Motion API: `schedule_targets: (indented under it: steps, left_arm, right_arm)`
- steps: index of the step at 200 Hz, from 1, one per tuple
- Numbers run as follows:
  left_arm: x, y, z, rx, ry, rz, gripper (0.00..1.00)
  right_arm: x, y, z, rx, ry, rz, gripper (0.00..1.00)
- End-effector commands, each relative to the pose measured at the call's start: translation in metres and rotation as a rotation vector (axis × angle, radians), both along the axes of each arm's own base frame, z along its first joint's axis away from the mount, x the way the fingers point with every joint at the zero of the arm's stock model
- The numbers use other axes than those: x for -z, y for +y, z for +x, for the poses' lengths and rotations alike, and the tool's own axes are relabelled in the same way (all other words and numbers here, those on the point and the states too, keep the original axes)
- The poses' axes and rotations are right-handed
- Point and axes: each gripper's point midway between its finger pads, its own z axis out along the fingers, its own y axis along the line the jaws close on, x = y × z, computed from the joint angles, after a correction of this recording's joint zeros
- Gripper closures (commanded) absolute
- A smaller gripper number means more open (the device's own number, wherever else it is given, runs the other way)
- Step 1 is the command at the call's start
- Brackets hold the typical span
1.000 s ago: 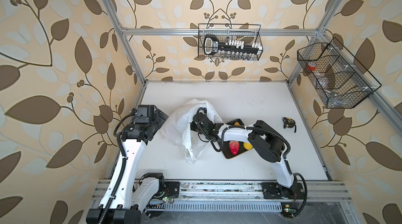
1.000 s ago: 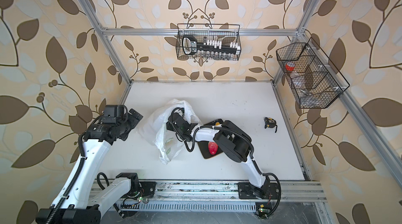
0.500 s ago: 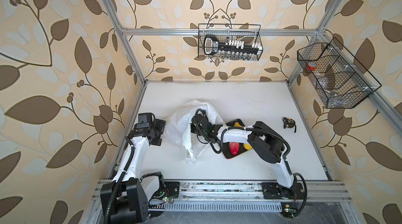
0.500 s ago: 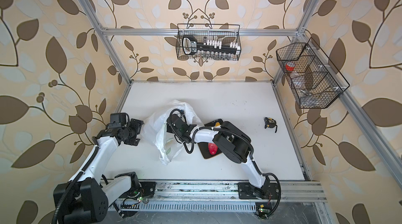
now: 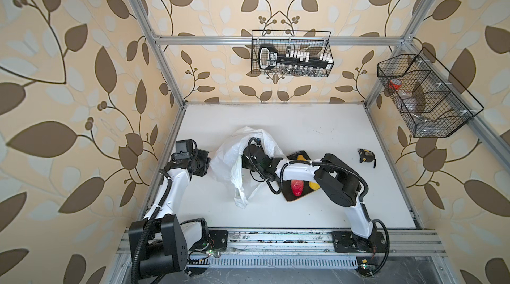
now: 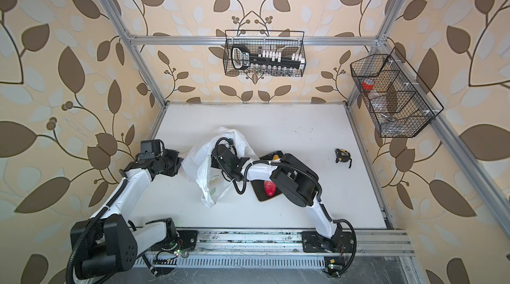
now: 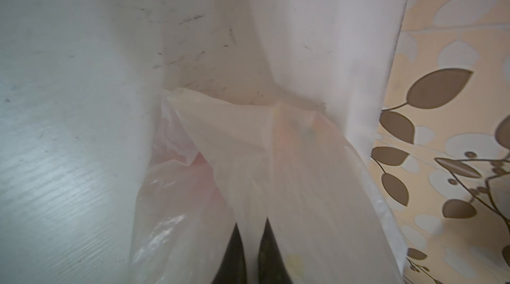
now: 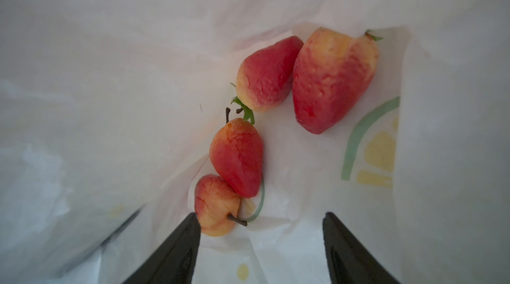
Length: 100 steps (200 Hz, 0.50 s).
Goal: Take fruits out of the plastic bag
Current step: Shake the plastic bag at the middle-left of the table.
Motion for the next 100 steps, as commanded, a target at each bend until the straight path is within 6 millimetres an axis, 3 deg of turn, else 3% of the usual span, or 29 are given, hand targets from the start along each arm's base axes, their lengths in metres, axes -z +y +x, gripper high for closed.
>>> schedule_targets:
  steps: [1, 43, 79, 100]
  left_arm:
    - [-0.071, -0.011, 0.023, 0.188, -0.219, 0.078, 0.94]
    - [-0.142, -0.052, 0.018, 0.477, -0.399, 0.204, 0.93]
    - [-0.154, -0.078, 0.004, 0.625, -0.446, 0.200, 0.92]
    - [-0.155, -0.084, -0.001, 0.675, -0.466, 0.213, 0.91]
  right_arm:
    - [-0.023, -0.011, 0.007, 0.007, -0.033, 0.027, 0.27]
    - [-0.031, -0.022, 0.010, 0.023, -0.050, 0.018, 0.23]
    - [-0.020, -0.029, 0.007, 0.027, -0.043, -0.011, 0.21]
    - [-0.013, -0.032, 0.006, 0.026, -0.036, -0.027, 0.21]
